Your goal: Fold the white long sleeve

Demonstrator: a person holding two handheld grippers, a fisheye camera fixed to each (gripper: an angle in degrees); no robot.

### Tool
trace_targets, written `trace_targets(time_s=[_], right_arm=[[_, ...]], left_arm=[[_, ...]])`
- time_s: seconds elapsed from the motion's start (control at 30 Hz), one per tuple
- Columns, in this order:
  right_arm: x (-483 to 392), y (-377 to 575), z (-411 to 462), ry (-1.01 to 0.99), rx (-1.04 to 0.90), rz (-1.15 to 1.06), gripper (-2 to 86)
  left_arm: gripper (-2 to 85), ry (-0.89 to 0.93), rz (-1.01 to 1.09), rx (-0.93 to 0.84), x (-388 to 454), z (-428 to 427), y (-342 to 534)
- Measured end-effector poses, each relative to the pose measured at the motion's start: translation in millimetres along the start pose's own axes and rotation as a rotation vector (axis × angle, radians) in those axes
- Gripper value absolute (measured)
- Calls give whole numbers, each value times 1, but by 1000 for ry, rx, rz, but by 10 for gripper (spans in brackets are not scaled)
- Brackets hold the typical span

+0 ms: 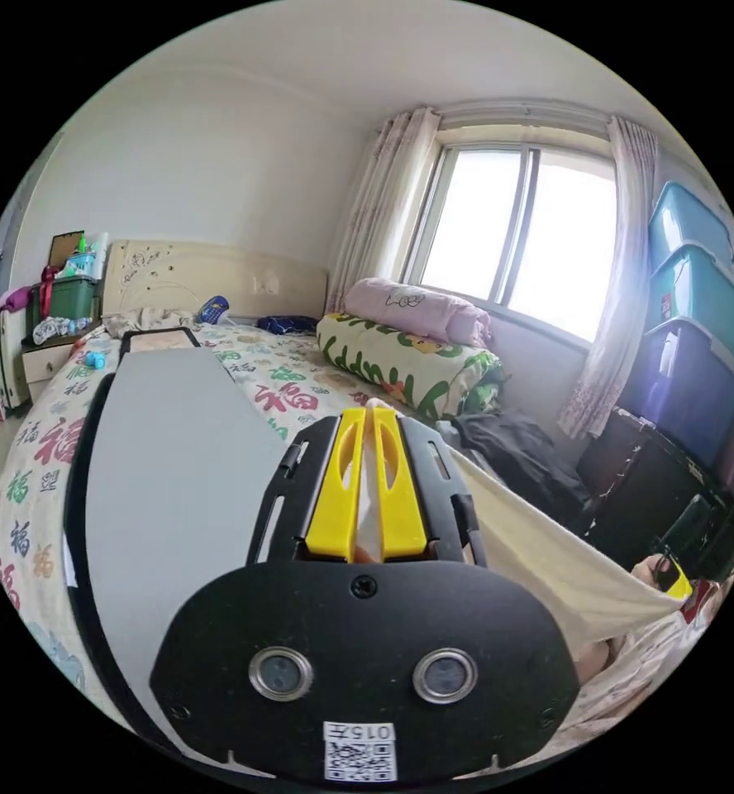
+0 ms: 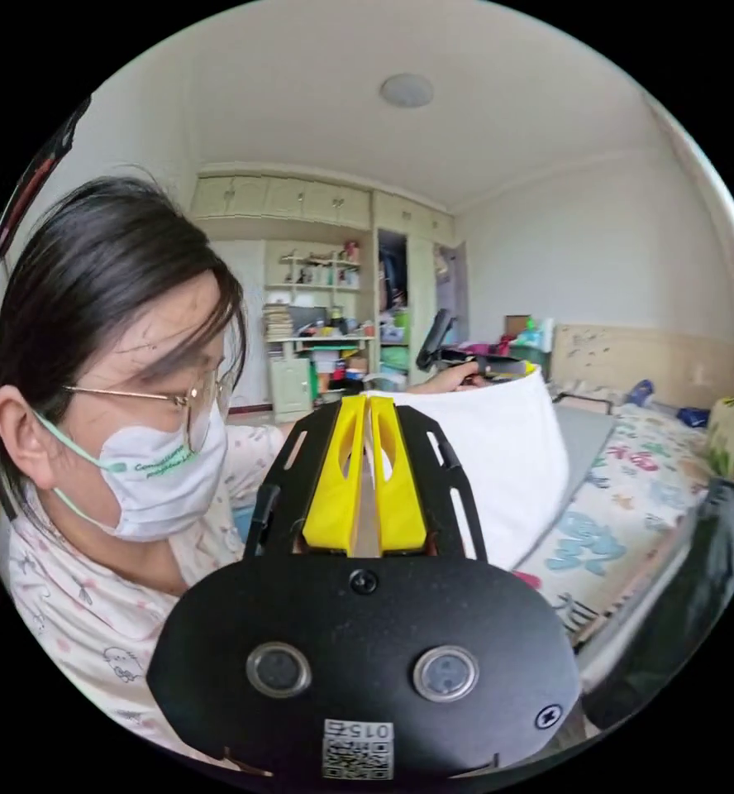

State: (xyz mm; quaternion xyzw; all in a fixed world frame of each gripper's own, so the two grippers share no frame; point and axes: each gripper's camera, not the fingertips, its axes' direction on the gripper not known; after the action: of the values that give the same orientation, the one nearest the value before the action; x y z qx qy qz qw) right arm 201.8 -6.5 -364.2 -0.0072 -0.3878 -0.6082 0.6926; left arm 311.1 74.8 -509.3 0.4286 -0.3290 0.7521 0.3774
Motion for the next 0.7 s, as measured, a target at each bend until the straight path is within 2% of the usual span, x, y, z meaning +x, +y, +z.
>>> trace_targets(time_s=[0.13,0.27,0.37,0.57,0.7], right_arm=[[14,0,124,-328,-204,107,0],[20,16,216,-444,-357,210,-1],[19,20,251,-466,-451,235,0],[-23,9,290,-324,-558,60,2],[-40,2,311,-274,-600,-3,3]], left_arm=[[-2,-76,-44,-34,-110,-70,101],[2,-210,-109,-192,-204,-77,200],[12,-233,-141,-290,-244,-67,249],[61,-225,-110,-281,-268,-68,272],[52,-220,-28,-284,-277,-67,268]])
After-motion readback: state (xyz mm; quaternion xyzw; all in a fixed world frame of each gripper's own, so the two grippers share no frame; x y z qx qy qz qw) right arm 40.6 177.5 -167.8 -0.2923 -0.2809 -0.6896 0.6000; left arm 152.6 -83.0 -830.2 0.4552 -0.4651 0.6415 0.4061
